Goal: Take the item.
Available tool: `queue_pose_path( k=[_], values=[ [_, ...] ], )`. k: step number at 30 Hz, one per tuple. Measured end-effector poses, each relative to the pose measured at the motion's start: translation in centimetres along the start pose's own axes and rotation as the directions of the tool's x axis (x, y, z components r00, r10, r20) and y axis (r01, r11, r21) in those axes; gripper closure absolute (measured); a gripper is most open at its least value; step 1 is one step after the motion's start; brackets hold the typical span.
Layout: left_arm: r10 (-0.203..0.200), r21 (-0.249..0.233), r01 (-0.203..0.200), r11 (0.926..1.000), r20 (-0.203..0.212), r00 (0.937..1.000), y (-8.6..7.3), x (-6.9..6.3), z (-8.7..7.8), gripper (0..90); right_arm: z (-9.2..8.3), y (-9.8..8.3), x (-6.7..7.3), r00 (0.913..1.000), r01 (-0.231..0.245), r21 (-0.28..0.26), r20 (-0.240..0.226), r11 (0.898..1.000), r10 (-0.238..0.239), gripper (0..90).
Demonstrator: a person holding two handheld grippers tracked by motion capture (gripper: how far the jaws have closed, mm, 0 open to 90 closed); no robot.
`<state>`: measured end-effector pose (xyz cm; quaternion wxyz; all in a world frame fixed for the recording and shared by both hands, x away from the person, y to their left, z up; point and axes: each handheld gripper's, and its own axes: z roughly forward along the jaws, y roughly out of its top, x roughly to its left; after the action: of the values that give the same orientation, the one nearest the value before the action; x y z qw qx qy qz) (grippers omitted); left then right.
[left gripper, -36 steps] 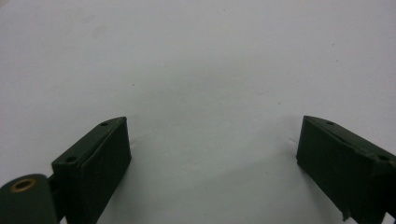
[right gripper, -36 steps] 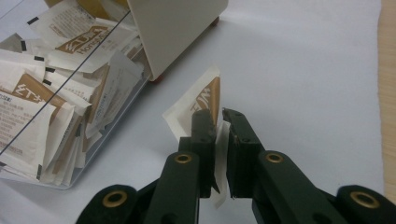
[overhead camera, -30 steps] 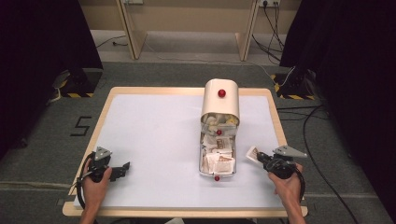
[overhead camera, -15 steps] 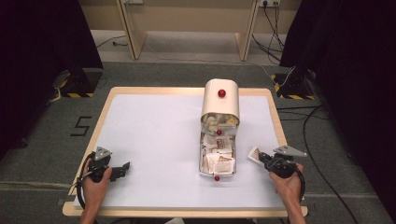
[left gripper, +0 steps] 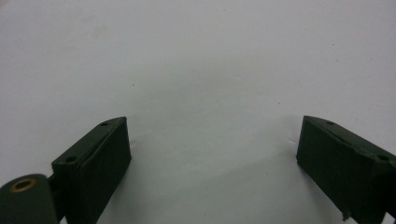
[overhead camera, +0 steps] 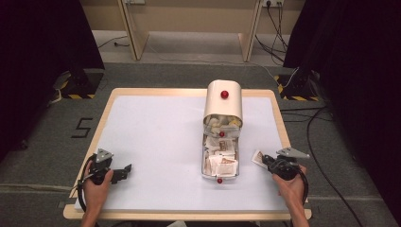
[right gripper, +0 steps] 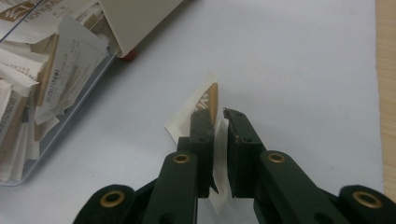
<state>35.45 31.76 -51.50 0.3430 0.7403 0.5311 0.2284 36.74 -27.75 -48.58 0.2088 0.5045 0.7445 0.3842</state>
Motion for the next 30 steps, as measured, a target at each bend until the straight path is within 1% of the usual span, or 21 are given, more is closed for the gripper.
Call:
queue_pose_path(
  k=[4,7,9,10,12,13,15,16,17,20,25,30],
  values=[
    [0.001,0.000,-0.001,1.0000,0.000,1.0000,0.0,0.0,0.0,9.0,0.0,0.0,-0.2,1.0000,-0.004,-0.001,0.008,1.000,0.004,79.1],
    [0.000,0.000,0.000,1.0000,0.000,1.0000,0.0,0.0,0.0,9.0,0.0,0.0,-0.3,0.9998,-0.008,-0.003,0.018,1.000,0.008,75.0],
    [0.000,0.000,0.000,1.0000,0.000,1.0000,0.0,0.0,0.0,9.0,-0.1,0.0,-0.3,0.9995,-0.022,0.000,0.023,1.000,0.022,73.0],
    [0.000,0.000,0.000,1.0000,0.000,1.0000,0.0,0.0,0.0,9.0,-0.1,0.0,-0.4,0.9995,-0.019,-0.004,0.026,1.000,0.019,71.5],
    [0.000,0.000,0.000,1.0000,0.000,1.0000,0.0,0.0,0.0,9.0,-0.2,0.1,-0.4,0.9990,-0.031,-0.012,0.031,0.999,0.032,68.7],
    [0.001,0.001,-0.001,1.0000,0.000,1.0000,0.0,0.0,0.0,9.0,-0.3,0.1,-0.5,0.9990,-0.030,-0.020,0.033,0.999,0.031,66.7],
    [0.000,0.000,0.000,1.0000,0.000,1.0000,0.0,0.0,0.0,9.0,-0.6,0.2,-0.5,0.9980,-0.050,-0.033,0.038,0.998,0.051,62.0],
    [0.001,0.000,-0.001,1.0000,0.000,1.0000,0.0,0.0,0.0,9.0,-0.7,0.3,-0.4,0.9977,-0.054,-0.035,0.039,0.998,0.055,60.2],
    [0.001,0.000,-0.001,1.0000,0.000,1.0000,0.0,0.0,0.0,9.0,-0.8,0.3,-0.5,0.9980,-0.046,-0.041,0.042,0.998,0.048,58.1],
    [0.001,0.000,-0.001,1.0000,0.000,1.0000,0.0,0.0,0.0,9.0,-1.1,0.4,-0.5,0.9969,-0.062,-0.054,0.045,0.997,0.064,52.0],
    [0.000,0.000,0.000,1.0000,0.000,1.0000,0.0,0.0,0.0,9.0,-1.3,0.3,-0.6,0.9937,-0.096,-0.056,0.053,0.994,0.099,43.9],
    [0.000,0.000,0.000,1.0000,0.000,1.0000,0.0,0.0,0.0,9.0,-1.4,0.4,-0.6,0.9925,-0.105,-0.051,0.057,0.993,0.108,36.6]
  ],
)
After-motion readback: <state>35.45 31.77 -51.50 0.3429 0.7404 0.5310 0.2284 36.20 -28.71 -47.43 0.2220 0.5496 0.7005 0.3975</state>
